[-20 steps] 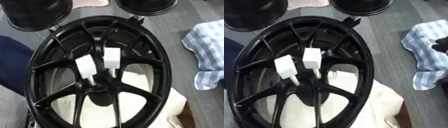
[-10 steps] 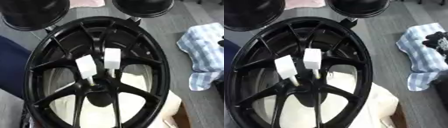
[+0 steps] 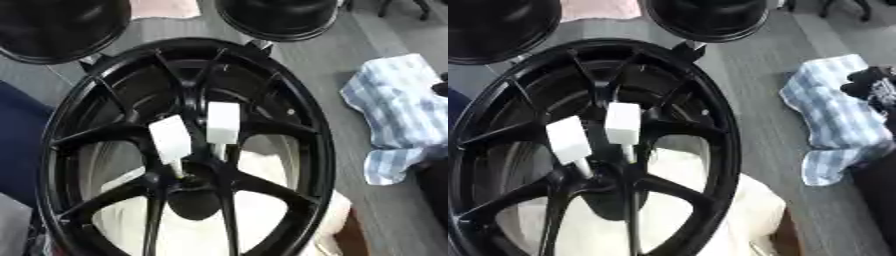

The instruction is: Pull the pin out of the wheel hub.

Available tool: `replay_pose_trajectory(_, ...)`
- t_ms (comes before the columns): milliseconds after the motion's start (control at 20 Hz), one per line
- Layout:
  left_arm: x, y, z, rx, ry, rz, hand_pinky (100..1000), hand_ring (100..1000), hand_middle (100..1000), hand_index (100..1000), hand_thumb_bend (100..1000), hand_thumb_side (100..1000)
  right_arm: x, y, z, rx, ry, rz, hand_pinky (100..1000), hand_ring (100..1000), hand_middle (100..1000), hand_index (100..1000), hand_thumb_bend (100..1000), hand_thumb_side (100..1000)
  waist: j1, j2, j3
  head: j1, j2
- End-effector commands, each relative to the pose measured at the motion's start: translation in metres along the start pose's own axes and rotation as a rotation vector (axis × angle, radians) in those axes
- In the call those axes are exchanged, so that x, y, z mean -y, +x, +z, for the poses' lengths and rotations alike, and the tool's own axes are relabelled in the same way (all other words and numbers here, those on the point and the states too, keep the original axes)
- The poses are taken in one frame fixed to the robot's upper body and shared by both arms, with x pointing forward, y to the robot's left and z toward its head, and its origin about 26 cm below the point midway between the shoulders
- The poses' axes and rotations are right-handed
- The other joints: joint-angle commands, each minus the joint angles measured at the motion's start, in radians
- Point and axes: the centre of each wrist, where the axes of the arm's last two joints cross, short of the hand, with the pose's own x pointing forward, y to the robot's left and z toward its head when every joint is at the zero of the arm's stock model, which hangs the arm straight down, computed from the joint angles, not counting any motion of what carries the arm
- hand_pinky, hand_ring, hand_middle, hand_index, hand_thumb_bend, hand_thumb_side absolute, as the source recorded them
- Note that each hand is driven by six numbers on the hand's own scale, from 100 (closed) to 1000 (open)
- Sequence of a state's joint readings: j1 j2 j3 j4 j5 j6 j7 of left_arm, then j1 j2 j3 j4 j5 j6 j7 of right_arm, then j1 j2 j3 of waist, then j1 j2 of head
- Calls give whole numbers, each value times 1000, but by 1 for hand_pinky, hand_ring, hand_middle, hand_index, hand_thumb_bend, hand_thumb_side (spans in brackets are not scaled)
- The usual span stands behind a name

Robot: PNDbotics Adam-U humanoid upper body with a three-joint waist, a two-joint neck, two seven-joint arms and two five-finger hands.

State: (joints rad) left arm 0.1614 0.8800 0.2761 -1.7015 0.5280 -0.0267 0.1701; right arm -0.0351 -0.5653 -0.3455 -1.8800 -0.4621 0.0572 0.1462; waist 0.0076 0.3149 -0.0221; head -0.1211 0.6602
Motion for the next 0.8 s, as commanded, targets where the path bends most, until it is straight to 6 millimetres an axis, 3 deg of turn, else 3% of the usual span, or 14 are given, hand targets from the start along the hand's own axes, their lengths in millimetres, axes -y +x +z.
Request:
replay_pose_trajectory(50,-7,-1,2,-12,82,-72,988,825,730,942,150,932,1,7,-2,24,11,10,859,700,645,561,120,424,-1,-10,-3,7,-17)
replay_pose_trajectory(250,-8,-13,9,-79,152,-103,982,825,741,945,194,961,2,5,-1,20,6,8,858,701,645,561,118,425,-3,-7,-4,10,-16)
replay_pose_trajectory(350,-8,-16,11,-99,165,-90,969,810,716,922,154,966,2,5,-1,21,7,7,859,701,645,561,118,425,-3,-7,-2,11,-17)
replay_pose_trajectory(400,-7,-16,11,-103,169,-73,958,796,690,897,100,941,1,6,-1,22,8,7,858,701,645,561,118,424,-4,-8,-2,11,-17)
replay_pose_trajectory(450,-6,-16,12,-103,172,-53,941,777,651,867,100,909,1,6,-1,23,9,7,858,701,645,561,117,424,-4,-8,-1,11,-17)
replay_pose_trajectory(800,19,11,20,-14,126,79,867,663,524,757,100,817,1,11,-3,47,20,9,858,702,646,562,113,418,-11,-12,0,11,-20)
